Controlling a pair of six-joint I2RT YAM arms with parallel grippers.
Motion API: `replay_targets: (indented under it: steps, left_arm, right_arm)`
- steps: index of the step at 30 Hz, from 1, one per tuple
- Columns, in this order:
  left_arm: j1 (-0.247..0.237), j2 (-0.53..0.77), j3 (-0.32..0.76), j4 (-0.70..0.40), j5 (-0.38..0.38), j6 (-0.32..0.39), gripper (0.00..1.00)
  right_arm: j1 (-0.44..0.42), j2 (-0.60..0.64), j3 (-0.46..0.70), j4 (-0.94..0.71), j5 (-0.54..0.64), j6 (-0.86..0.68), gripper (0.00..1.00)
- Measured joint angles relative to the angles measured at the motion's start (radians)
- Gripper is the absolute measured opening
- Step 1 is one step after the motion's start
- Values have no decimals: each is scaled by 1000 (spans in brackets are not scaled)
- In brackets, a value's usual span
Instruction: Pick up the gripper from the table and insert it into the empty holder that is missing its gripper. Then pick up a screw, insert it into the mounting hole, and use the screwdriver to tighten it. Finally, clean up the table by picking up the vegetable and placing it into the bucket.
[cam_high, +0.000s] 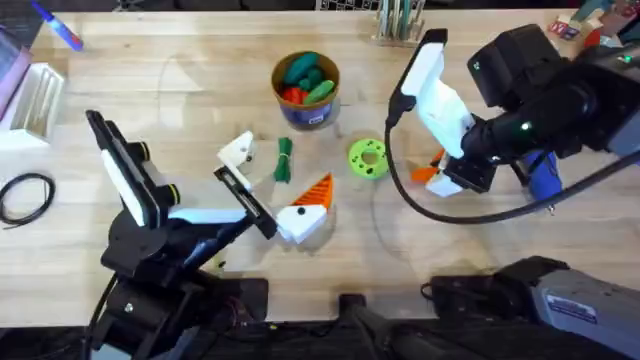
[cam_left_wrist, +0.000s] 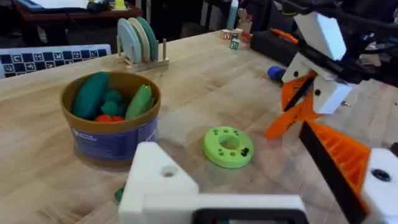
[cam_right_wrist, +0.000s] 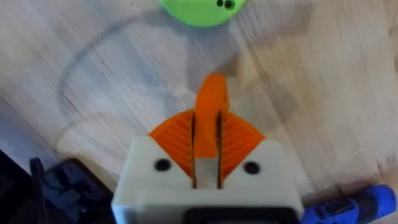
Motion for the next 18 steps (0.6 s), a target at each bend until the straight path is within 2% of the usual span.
replay_targets:
  steps: [3,4,10,18]
  left_arm:
    - [0,0,0,0,0,0,985]
    - [0,0,0,0,0,0,985]
    - [0,0,0,0,0,0,985]
    - [0,0,0,0,0,0,986]
  right_arm:
    - [0,-1,2,8,6,-1,32]
    - [0,-1,5,5,7,-2,15]
    - [0,-46,6,-8,28,-3,14]
    - [0,-192,6,-11,45,45,11]
